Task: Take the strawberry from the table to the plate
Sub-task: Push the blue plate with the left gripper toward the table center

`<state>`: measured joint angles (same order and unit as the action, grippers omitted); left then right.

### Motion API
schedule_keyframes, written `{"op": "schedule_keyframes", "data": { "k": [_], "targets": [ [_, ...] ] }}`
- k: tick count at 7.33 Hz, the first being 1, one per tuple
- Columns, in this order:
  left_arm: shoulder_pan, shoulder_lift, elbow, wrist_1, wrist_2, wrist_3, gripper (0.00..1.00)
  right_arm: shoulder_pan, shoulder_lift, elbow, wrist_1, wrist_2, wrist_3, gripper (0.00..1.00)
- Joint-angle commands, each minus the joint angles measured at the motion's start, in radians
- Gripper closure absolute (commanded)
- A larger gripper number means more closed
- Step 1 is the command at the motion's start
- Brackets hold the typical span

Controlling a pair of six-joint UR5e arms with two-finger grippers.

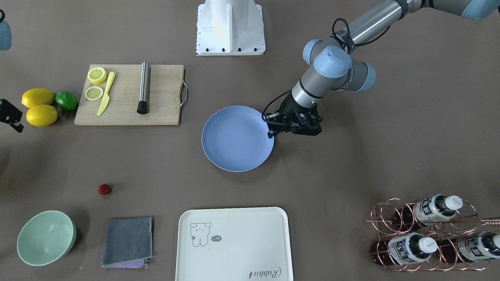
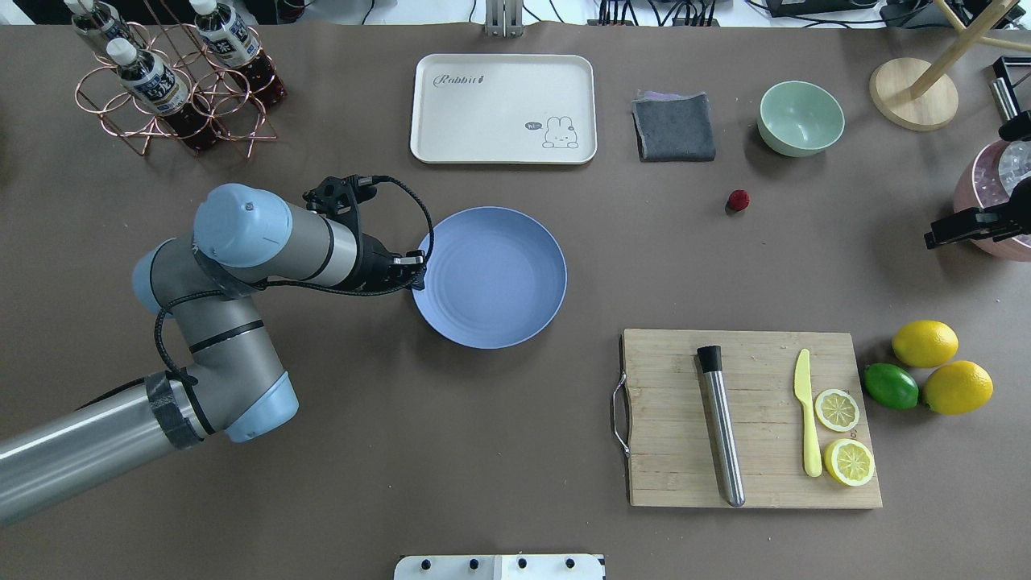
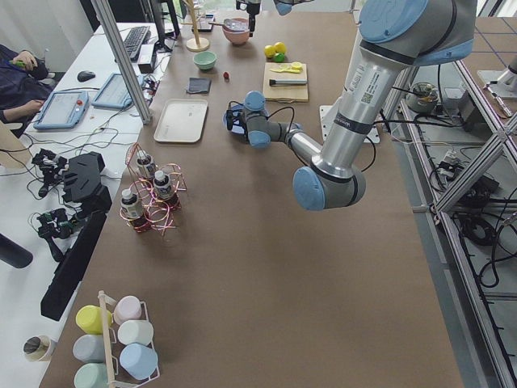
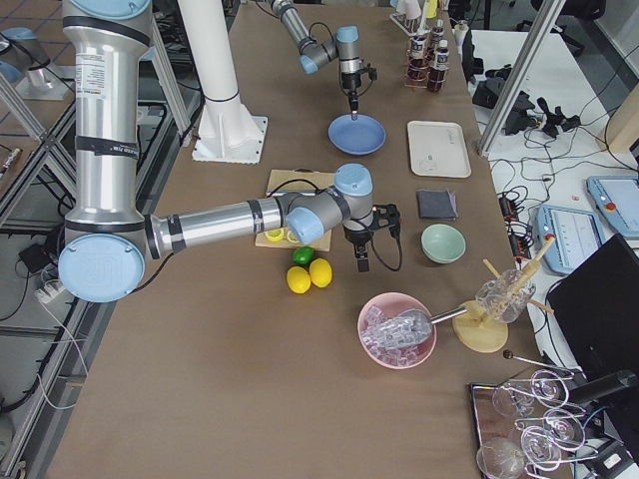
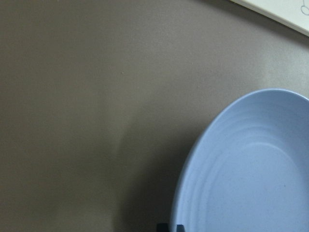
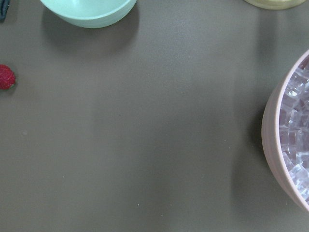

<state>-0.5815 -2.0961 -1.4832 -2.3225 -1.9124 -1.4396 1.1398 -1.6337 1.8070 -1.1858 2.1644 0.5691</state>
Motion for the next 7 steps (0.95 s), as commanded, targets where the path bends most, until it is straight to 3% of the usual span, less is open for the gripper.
{"op": "schedule_keyframes", "data": {
  "k": [1, 2, 3, 4, 5, 7],
  "targets": [
    [0.014, -0.013, 0.008, 0.002, 0.039, -0.001, 0.90, 0.000, 0.000, 0.000, 0.000, 0.000, 0.002, 0.00],
    [0.014, -0.013, 0.008, -0.001, 0.039, -0.001, 0.42, 0.000, 0.002, 0.000, 0.000, 0.000, 0.002, 0.00],
    [0.014, -0.013, 0.008, 0.000, 0.055, 0.002, 0.02, 0.000, 0.002, -0.001, 0.000, 0.000, 0.002, 0.00],
    [-0.009, -0.004, -0.009, 0.000, 0.043, 0.008, 0.02, 0.000, 0.011, 0.002, -0.002, 0.005, 0.002, 0.00],
    [-0.070, 0.014, -0.044, 0.035, -0.030, 0.011, 0.02, -0.003, 0.047, -0.011, -0.015, 0.015, 0.003, 0.00],
    [-0.168, 0.140, -0.225, 0.197, -0.129, 0.190, 0.02, -0.043, 0.115, -0.038, -0.032, 0.044, 0.024, 0.00]
  ]
}}
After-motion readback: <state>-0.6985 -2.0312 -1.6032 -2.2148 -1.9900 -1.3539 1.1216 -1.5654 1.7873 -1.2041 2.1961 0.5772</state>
